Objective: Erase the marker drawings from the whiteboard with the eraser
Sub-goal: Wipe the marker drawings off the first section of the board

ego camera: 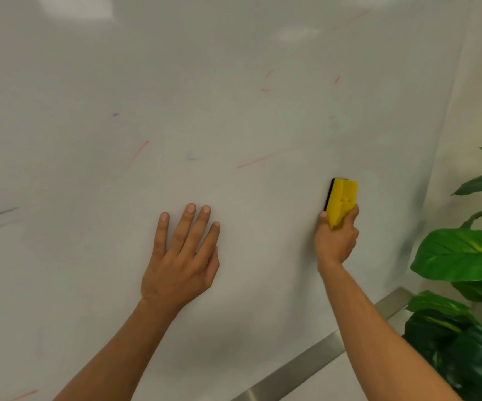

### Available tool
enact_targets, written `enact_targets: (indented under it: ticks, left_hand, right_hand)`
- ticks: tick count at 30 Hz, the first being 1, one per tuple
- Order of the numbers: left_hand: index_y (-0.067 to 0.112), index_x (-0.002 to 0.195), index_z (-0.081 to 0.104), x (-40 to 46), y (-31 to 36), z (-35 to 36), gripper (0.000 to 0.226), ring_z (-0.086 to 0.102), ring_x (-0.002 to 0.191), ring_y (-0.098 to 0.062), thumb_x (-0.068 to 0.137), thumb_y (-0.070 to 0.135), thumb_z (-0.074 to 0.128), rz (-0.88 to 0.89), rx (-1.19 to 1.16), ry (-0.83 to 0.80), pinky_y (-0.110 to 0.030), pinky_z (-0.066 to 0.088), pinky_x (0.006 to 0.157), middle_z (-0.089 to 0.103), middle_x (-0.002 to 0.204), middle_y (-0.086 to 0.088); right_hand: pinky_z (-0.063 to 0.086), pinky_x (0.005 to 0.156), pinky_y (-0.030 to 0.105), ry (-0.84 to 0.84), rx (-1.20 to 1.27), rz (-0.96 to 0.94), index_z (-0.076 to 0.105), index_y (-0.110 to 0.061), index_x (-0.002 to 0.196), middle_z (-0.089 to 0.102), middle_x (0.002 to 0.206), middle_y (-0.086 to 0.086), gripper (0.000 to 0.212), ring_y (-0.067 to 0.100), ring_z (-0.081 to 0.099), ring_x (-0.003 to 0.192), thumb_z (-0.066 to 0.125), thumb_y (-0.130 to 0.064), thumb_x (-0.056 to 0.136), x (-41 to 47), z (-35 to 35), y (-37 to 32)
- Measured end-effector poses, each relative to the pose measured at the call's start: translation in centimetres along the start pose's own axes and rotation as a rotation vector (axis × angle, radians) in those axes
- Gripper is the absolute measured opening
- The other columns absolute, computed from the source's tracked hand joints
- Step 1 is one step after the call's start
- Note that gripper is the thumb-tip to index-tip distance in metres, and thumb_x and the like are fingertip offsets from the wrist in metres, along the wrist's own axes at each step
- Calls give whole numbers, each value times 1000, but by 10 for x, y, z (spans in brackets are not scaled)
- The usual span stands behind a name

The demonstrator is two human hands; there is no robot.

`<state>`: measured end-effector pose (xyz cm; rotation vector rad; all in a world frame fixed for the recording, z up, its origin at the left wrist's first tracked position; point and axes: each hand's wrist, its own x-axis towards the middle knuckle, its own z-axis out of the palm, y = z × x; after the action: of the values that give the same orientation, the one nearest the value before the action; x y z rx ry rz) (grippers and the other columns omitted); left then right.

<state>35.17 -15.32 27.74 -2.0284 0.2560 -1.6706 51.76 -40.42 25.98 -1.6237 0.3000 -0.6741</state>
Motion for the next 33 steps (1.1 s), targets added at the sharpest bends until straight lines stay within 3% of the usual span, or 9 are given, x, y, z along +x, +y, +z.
enact_targets:
  ticks: [8,10,14,15,17,24,26,30,33]
  left_hand:
    - [11,131,61,0,-1,0,44,37,142,-33,91,28,60,-7,-6,9,-62,31,112,43,151,-15]
    - [11,132,61,0,-1,0,45,37,143,-33,91,28,60,-7,-7,9,-62,32,111,42,151,-15]
    - [11,133,60,-1,0,1,46,35,143,-33,92,29,60,-6,-1,-4,-62,31,112,42,152,-14]
    - [11,133,60,-1,0,1,45,35,143,-33,92,29,60,-6,2,-5,-62,31,112,41,152,-15]
    - [11,132,60,-1,0,2,45,35,143,-33,91,29,60,-6,3,-3,-62,31,111,41,152,-15]
    - [9,128,63,6,-2,-11,40,39,141,-32,91,25,62,-44,-100,-20,-60,32,112,47,148,-14]
    - [8,127,63,7,-6,-18,41,39,141,-32,90,25,63,-47,-120,-14,-61,32,111,48,147,-14]
    - [6,134,57,17,-29,-29,46,35,143,-32,92,23,61,-122,-66,33,-61,29,113,45,150,-14]
    - [6,142,50,31,-44,-29,51,31,145,-33,95,23,58,-182,-24,42,-59,25,116,40,152,-15]
  right_hand:
    - [46,86,43,-164,-110,-709,35,-15,151,53,112,20,74,35,52,101,66,-35,87,-85,0,40]
    - [45,89,43,-146,-99,-614,31,-19,153,52,116,21,76,36,51,106,63,-38,88,-72,-1,40]
    - [43,98,43,-32,103,-13,17,-34,158,47,124,19,76,39,49,119,59,-42,96,-30,6,9]
    - [42,99,43,-16,131,49,16,-35,158,47,125,19,76,39,49,120,60,-41,96,-25,6,0]
    - [41,101,43,-8,124,-30,19,-31,158,48,123,22,76,41,49,119,62,-38,95,-35,8,-16]
    - [44,85,43,-157,-100,-777,35,-23,151,54,111,17,73,33,53,100,67,-37,87,-110,8,-10]
    - [45,86,48,-130,-125,-760,39,-21,151,56,112,20,73,38,55,101,67,-36,85,-102,3,-5]
    - [41,99,50,-58,-20,-308,22,-28,157,51,120,20,77,39,50,114,64,-41,93,-77,7,-33]
    - [39,97,48,-17,50,-310,23,-25,157,50,115,20,78,39,48,112,66,-38,93,-86,16,-62]
